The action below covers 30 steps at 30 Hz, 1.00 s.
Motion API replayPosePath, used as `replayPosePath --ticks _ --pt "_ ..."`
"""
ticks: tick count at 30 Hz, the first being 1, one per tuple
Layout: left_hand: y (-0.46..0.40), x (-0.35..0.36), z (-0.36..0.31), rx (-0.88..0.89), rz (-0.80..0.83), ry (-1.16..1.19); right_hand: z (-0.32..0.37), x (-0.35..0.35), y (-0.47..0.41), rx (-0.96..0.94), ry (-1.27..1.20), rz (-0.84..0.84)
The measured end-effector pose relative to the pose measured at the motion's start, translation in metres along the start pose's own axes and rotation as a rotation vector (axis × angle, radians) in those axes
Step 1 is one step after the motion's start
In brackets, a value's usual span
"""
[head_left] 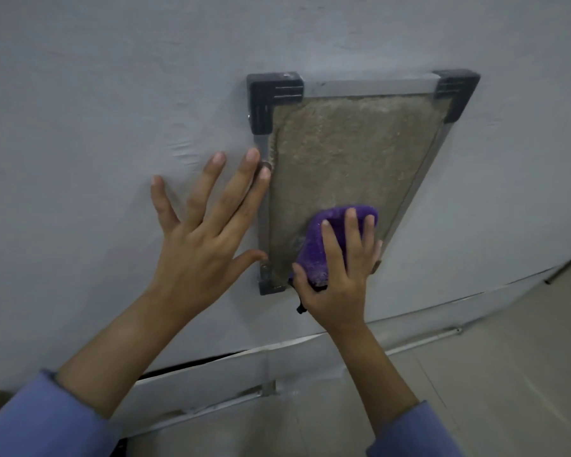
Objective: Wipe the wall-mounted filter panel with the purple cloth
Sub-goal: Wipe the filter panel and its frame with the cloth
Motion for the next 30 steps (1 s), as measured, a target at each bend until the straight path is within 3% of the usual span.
replayPosePath --ticks 7,14,21,27,30 --pt "-0.002 0.015 -0.008 0.009 0.053 -0.010 -0.006 0.009 -0.002 -0.013 0.125 -0.094" --pt "-0.001 0.019 -0.008 0.012 0.082 0.013 -0.003 0.015 0.000 -0.079 -0.067 -0.149" --pt "-0.001 0.017 -0.013 -0.012 0.097 0.032 0.001 0.023 0.008 -0.149 0.099 -0.187" --pt "-0.002 0.014 -0.014 -0.024 0.115 0.047 -0.018 0.012 0.026 -0.279 0.100 -0.033" --pt "-0.001 0.014 -0.015 -0.027 0.111 0.049 -0.028 0.003 0.016 -0.238 0.067 -0.092"
Point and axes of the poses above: each hand's wrist, its own y-axis away from the middle knuckle, its own x-axis out of the palm, z = x × y, the point moved 1 cm from there along -y, towards the middle knuckle, and after that the axes turned 2 degrees about -x, right-handed, at the moved point
